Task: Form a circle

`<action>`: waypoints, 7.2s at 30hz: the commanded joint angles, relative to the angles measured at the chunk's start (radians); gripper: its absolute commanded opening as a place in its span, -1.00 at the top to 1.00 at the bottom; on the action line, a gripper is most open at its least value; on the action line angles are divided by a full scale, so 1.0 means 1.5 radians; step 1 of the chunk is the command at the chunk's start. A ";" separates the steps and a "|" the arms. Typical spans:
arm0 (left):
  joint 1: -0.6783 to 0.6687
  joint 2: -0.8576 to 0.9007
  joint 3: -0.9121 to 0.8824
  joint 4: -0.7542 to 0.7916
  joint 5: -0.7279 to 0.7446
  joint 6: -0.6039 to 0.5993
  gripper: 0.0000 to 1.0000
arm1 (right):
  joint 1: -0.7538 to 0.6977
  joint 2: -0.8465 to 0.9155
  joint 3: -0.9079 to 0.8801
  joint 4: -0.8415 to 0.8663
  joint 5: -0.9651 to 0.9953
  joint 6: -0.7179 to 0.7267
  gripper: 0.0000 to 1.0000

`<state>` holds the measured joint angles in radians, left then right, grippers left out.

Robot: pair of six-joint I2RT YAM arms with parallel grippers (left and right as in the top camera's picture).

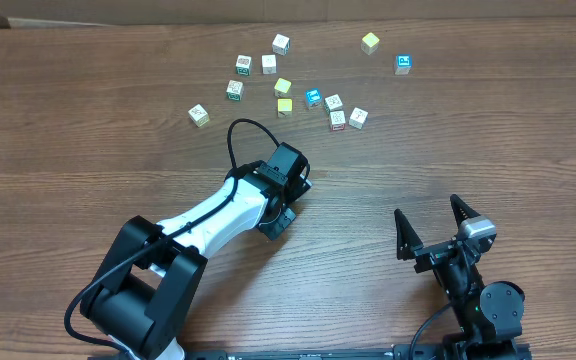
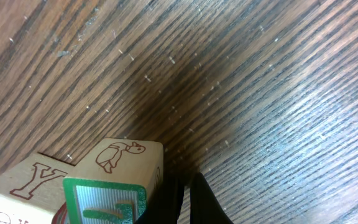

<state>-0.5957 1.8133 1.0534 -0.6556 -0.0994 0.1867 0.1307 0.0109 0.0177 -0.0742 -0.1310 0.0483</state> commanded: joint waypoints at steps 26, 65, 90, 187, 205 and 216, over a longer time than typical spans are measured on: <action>-0.005 0.009 0.007 0.009 -0.026 0.009 0.92 | -0.003 -0.005 -0.007 0.003 0.002 -0.003 -1.00; -0.021 0.003 0.096 0.021 -0.038 -0.128 0.91 | -0.003 -0.005 -0.007 0.003 0.002 -0.003 -1.00; -0.017 0.041 0.096 0.017 -0.081 -0.119 0.92 | -0.003 -0.005 -0.007 0.003 0.002 -0.003 -1.00; -0.017 0.023 0.107 0.010 -0.096 -0.099 0.92 | -0.003 -0.005 -0.007 0.003 0.002 -0.003 -1.00; -0.018 0.056 0.106 -0.014 -0.095 -0.094 0.91 | -0.003 -0.005 -0.007 0.003 0.002 -0.003 -1.00; -0.018 0.056 0.106 -0.014 -0.060 -0.064 0.91 | -0.003 -0.005 -0.007 0.003 0.002 -0.003 -1.00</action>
<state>-0.6266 1.8835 1.1938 -0.6765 -0.2165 0.0494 0.1307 0.0109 0.0177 -0.0746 -0.1307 0.0486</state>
